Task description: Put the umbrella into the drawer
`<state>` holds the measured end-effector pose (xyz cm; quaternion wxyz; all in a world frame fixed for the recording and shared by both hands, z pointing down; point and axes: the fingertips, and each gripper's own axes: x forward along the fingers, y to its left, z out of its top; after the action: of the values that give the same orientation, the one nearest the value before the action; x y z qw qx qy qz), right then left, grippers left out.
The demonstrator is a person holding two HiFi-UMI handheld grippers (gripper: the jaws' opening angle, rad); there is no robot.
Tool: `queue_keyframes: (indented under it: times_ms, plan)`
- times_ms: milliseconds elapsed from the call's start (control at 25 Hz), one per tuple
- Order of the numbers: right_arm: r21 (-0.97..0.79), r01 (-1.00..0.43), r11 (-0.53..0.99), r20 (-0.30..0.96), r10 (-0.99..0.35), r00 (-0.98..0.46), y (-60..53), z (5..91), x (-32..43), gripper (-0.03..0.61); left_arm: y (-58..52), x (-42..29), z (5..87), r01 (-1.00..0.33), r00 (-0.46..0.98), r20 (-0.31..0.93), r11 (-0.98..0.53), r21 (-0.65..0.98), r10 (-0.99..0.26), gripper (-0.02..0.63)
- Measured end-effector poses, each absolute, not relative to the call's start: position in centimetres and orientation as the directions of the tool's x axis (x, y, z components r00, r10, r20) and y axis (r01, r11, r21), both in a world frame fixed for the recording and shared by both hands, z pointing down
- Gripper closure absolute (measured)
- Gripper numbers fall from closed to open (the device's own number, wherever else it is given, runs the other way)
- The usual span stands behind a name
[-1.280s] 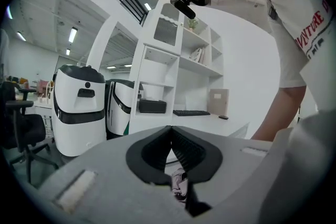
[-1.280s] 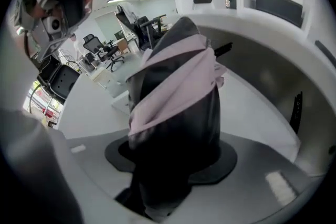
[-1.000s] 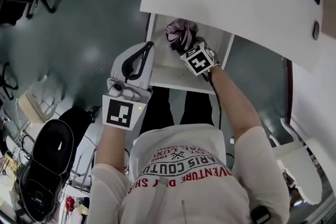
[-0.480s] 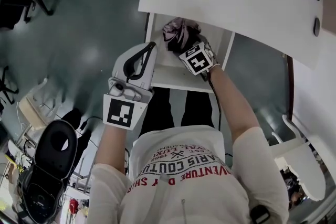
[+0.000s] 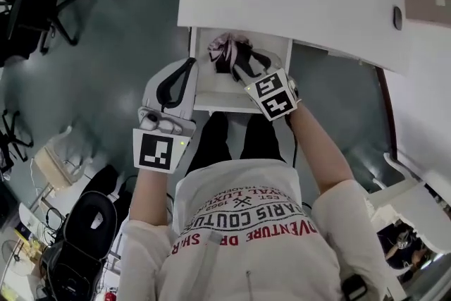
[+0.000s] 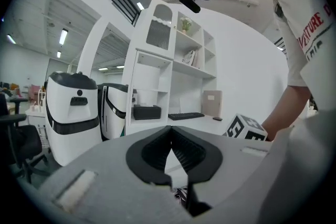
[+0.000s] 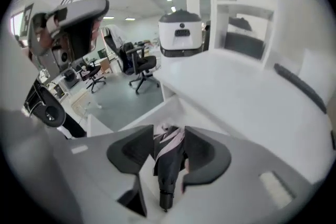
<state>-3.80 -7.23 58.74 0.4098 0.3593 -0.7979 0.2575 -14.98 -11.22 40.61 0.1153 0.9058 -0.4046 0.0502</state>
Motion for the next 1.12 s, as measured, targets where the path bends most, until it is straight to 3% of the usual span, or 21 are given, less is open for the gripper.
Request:
queue_keyframes:
  times_ms: [80, 120, 160, 320, 760, 920, 1120]
  plan:
    - [-0.065, -0.815, 0.576, 0.782, -0.478, -0.400, -7.9, 53.8, -3.1, 0.456, -10.5, -14.7, 37.9, -0.744, 0.668, 0.177, -0.654, 0.136, -0.722, 0.607]
    - [-0.038, -0.828, 0.559, 0.744, -0.538, -0.397, -8.1, 51.1, -2.7, 0.555, -10.1, -14.5, 36.5, -0.743, 0.669, 0.174, -0.658, 0.123, -0.723, 0.607]
    - [-0.013, -0.839, 0.544, 0.704, -0.591, -0.394, -8.2, 48.6, -2.4, 0.571, -9.6, -14.3, 35.2, -0.741, 0.670, 0.166, -0.662, 0.112, -0.723, 0.607]
    - [0.068, -0.852, 0.519, 0.575, -0.718, -0.391, -8.0, 40.4, -1.1, 0.578, -8.6, -13.8, 30.1, -0.741, 0.671, 0.123, -0.668, 0.064, -0.732, 0.607]
    - [0.134, -0.917, 0.377, 0.196, -0.917, -0.348, -4.5, 20.3, 1.7, 0.580, -6.4, -13.5, 17.9, -0.741, 0.671, -0.009, -0.670, -0.029, -0.741, 0.607]
    - [0.118, -0.937, 0.329, 0.085, -0.943, -0.320, -3.4, 16.1, 3.0, 0.580, -6.0, -12.7, 16.2, -0.720, 0.693, -0.021, -0.692, -0.055, -0.720, 0.607]
    - [0.088, -0.938, 0.334, 0.036, -0.942, -0.332, -2.4, 14.4, 3.7, 0.580, -5.5, -11.7, 15.2, -0.703, 0.711, -0.036, -0.709, -0.054, -0.702, 0.607]
